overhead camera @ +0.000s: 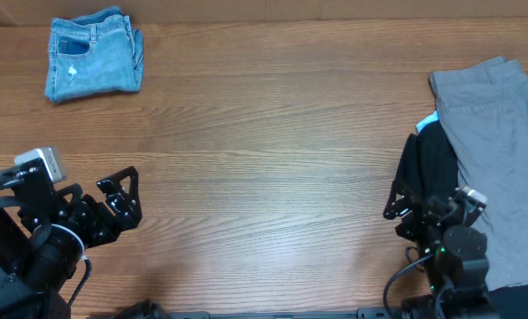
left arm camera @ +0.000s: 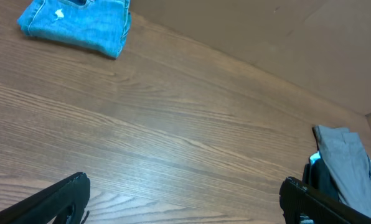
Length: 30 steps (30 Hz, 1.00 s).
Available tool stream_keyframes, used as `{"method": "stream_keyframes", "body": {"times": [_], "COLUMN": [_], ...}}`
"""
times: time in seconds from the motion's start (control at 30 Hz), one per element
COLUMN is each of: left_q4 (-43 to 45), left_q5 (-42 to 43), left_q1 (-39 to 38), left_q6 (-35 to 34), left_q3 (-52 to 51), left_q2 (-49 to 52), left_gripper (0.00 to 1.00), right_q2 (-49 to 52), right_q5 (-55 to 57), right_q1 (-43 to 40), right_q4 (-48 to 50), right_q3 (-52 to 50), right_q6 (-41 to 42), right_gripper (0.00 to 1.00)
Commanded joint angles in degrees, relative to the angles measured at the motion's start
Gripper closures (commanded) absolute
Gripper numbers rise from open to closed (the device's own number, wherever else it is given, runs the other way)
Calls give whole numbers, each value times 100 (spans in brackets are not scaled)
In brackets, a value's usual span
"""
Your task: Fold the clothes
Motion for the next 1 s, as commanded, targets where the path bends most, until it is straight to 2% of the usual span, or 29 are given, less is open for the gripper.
{"method": "stream_keyframes", "body": {"times": [0.0, 0.27, 0.43, 0.7, 0.97], "left_q4": [11, 11, 11, 11, 11], "left_q5": [-15, -15, -15, -15, -15], "left_q1": [-48, -48, -48, -48, -48], "left_q6": [151, 153, 153, 153, 153], "left_q3": [13, 13, 13, 13, 13], "left_q2": [-4, -4, -4, -4, -2], "left_gripper": [0, 0, 0, 0, 0], "right_q2": [-345, -1036, -1534, -1528, -1528], "right_q5": [-431, -448, -431, -428, -251], "right_q1": [-50, -50, -52, -57, -68], "right_q4": [358, 1263, 1416, 2197, 3071], "right_q3": [-492, -1233, -1388, -1631, -1976], "right_q6": [-61, -109, -133, -695, -688], "right_gripper": [0, 0, 0, 0, 0]}}
